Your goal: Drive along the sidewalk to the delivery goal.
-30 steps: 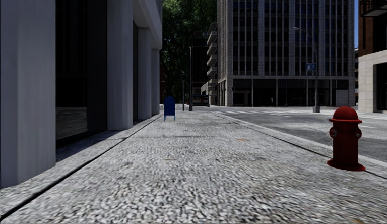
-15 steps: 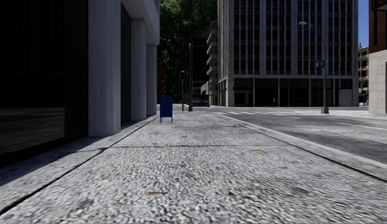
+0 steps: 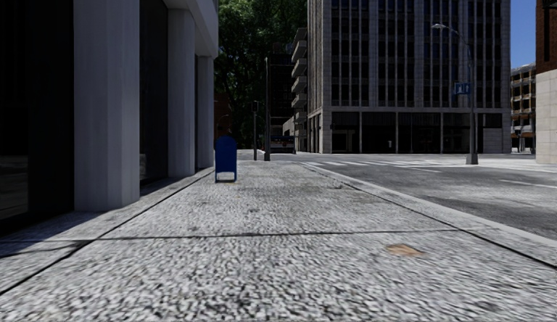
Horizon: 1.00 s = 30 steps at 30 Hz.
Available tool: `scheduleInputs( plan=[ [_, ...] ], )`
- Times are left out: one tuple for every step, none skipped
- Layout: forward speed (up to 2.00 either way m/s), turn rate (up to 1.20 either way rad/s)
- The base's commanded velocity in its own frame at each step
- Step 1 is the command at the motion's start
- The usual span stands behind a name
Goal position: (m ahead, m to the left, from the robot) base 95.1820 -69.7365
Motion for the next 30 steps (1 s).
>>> scheduleInputs(
  plan=[
    [2.00, 0.00],
    [2.00, 0.00],
    [2.00, 0.00],
    [2.00, 0.00],
    [2.00, 0.00],
    [2.00, 0.00],
    [2.00, 0.00],
    [2.00, 0.00],
    [2.00, 0.00],
    [2.00, 0.00],
    [2.00, 0.00],
    [2.00, 0.00],
    [2.00, 0.00],
    [2.00, 0.00],
    [2.00, 0.00],
    [2.00, 0.00],
    [2.00, 0.00],
    [2.00, 0.00],
    [2.00, 0.00],
    [2.00, 0.00],
    [2.00, 0.00],
    [2.00, 0.00],
    [2.00, 0.00],
    [2.00, 0.00],
    [2.00, 0.00],
    [2.00, 0.00],
    [2.00, 0.00],
    [2.00, 0.00],
    [2.00, 0.00],
    [2.00, 0.00]
  ],
)
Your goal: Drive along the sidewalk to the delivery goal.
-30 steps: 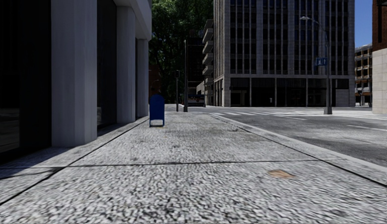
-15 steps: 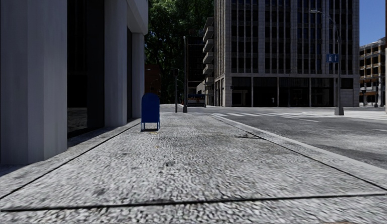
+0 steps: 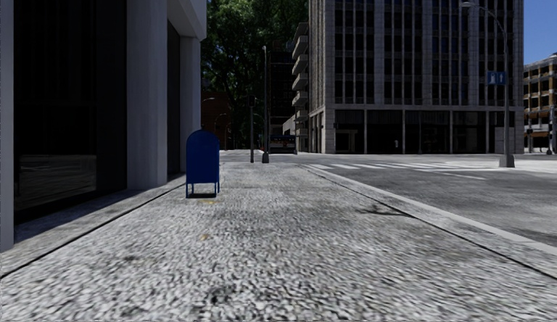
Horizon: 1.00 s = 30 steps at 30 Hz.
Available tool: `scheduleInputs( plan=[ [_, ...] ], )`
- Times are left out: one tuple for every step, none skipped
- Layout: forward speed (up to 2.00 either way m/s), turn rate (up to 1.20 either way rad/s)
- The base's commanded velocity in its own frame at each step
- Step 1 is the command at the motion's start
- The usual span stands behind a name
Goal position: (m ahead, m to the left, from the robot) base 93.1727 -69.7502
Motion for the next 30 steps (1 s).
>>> scheduleInputs(
  plan=[
    [2.00, 0.00],
    [2.00, 0.00],
    [2.00, 0.00],
    [2.00, 0.00],
    [2.00, -0.02],
    [2.00, -0.02],
    [2.00, -0.10],
    [2.00, -0.18],
    [2.00, -0.26],
    [2.00, -0.26],
    [2.00, -0.32],
    [2.00, -0.37],
    [2.00, -0.39],
    [2.00, -0.39],
    [2.00, -0.39],
    [2.00, -0.33],
    [2.00, -0.13],
    [2.00, -0.13],
    [2.00, 0.00],
    [2.00, 0.00],
    [2.00, 0.00],
    [2.00, 0.00],
    [2.00, 0.00],
    [2.00, 0.00],
    [2.00, 0.00],
    [2.00, 0.00],
    [2.00, 0.00],
    [2.00, 0.00],
    [2.00, 0.00],
    [2.00, 0.00]
  ],
)
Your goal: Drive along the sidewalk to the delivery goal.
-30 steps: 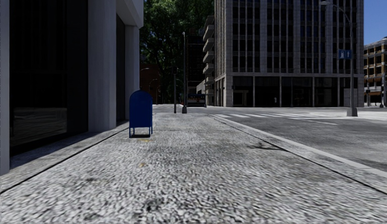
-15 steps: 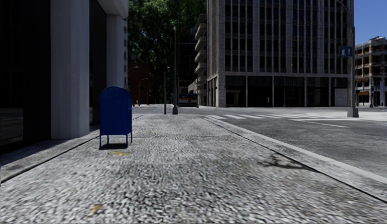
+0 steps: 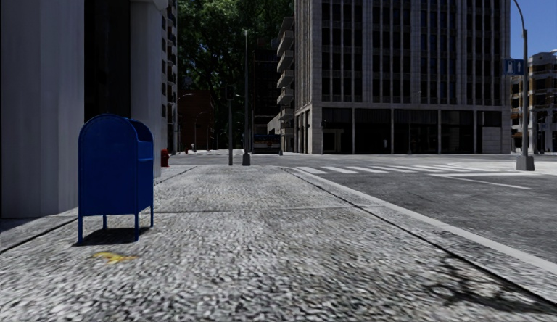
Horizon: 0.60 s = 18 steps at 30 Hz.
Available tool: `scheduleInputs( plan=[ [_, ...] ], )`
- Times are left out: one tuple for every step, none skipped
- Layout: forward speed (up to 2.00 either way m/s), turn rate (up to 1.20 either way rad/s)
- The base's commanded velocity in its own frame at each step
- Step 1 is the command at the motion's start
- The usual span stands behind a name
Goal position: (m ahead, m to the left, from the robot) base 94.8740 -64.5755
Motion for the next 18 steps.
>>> scheduleInputs(
  plan=[
    [2.00, 0.00],
    [2.00, 0.00],
    [2.00, 0.00],
    [2.00, 0.00],
    [2.00, 0.00],
    [2.00, 0.00],
    [2.00, 0.00],
    [2.00, 0.00],
    [2.00, 0.00],
    [2.00, 0.00],
    [2.00, 0.00],
    [2.00, 0.00],
    [2.00, 0.00],
    [2.00, 0.00],
    [2.00, 0.00],
    [2.00, 0.00],
    [2.00, 0.00],
    [2.00, 0.00]
  ],
)
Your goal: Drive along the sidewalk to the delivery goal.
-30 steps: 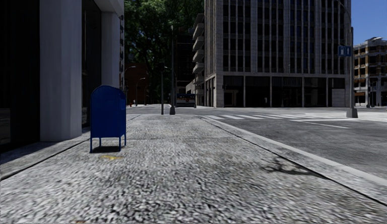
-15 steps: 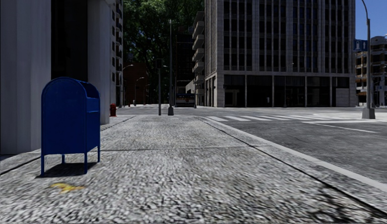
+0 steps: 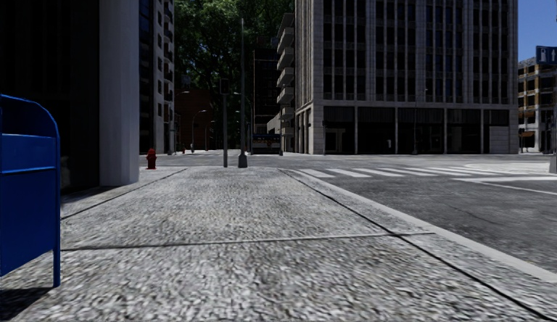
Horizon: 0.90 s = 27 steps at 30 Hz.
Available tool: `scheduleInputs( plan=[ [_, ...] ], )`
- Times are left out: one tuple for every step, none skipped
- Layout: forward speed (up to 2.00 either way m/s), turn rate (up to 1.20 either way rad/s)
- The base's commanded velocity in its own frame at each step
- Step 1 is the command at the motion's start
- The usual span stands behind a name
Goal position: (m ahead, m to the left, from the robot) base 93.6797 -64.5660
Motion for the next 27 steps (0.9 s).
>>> scheduleInputs(
  plan=[
    [2.00, 0.00],
    [2.00, 0.00],
    [2.00, 0.00],
    [2.00, 0.00],
    [2.00, 0.00],
    [2.00, 0.00],
    [2.00, 0.00],
    [2.00, 0.00],
    [2.00, 0.00],
    [2.00, 0.00],
    [2.00, 0.00],
    [2.00, 0.00],
    [2.00, 0.00],
    [2.00, 0.00],
    [2.00, 0.00],
    [2.00, 0.00],
    [2.00, 0.00],
    [2.00, 0.00],
    [2.00, 0.00],
    [2.00, 0.00],
    [2.00, 0.00],
    [2.00, 0.00],
    [2.00, 0.00],
    [2.00, 0.00],
    [2.00, 0.00],
    [2.00, 0.00],
    [2.00, 0.00]
  ],
)
